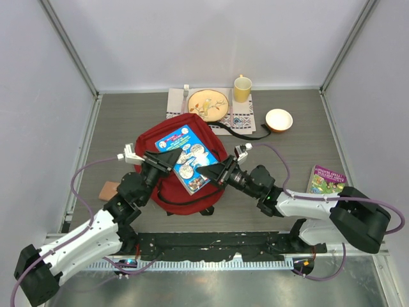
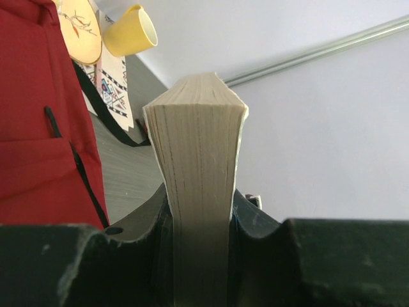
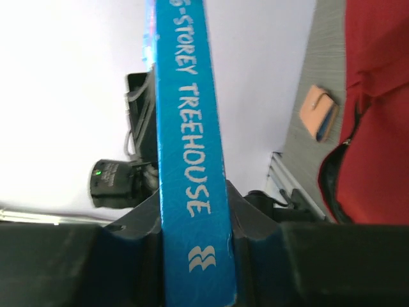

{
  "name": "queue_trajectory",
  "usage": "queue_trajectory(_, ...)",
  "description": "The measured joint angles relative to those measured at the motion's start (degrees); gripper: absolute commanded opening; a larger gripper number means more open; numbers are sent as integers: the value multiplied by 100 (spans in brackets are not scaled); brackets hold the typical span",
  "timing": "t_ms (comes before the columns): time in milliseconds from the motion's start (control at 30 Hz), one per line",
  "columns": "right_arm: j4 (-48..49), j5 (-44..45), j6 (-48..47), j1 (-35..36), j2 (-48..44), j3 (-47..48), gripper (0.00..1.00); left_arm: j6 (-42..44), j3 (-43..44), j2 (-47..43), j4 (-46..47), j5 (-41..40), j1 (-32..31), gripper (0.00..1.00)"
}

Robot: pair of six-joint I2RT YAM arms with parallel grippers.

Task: Pack the student bag
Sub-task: Pick up the book from the center of the board.

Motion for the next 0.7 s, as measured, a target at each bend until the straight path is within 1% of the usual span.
queue_trajectory(33,125,22,74,7,15,0,1,-11,0,9,28,-2,7,3)
queue_trajectory(67,223,7,105,7,13,-2,1,-31,0,9,28,2,26,8)
queue_trajectory(100,267,15,120,9,-2,-4,1,-22,0,7,66,15,33,17)
queue_trajectory(133,297,22,125,15,-7,-17,1,-2,4,-9,74,22,28,41)
queue_trajectory(200,249,101,101,31,-103,-76,1,44,24,-31,-39,57,26,61)
queue_trajectory(233,118,160,57,42,-249,-129,1,144,87,-37,-249,116,24,73)
queue_trajectory(300,-509,426,-151,79,-800,-210,1,393,393,-15,-927,205,15,80)
queue_trajectory(333,-997,605,-295,85,-1182,-216,1,522,546,-2,-1193,243,13,83)
queue_trajectory(400,-2122,1113,-581,85,-2100,-212,1,883,999,61,-1862,326,11,84)
queue_trajectory(433,-2785,1456,-721,85,-2616,-175,1,1075,1215,125,-2124,391,11,86)
queue_trajectory(500,-3993,2096,-927,83,-3467,-55,1,1499,1556,308,-2592,564,11,86)
queue_trajectory(600,-5563,3014,-1128,55,-4398,199,1,2267,2133,911,-3346,984,9,87)
queue_trajectory(633,-6026,3274,-1172,50,-4612,267,1,2503,2302,1172,-3528,1139,-22,91)
queue_trajectory(700,-6854,3685,-1215,52,-4990,374,1,2944,2527,1679,-3783,1303,-232,93)
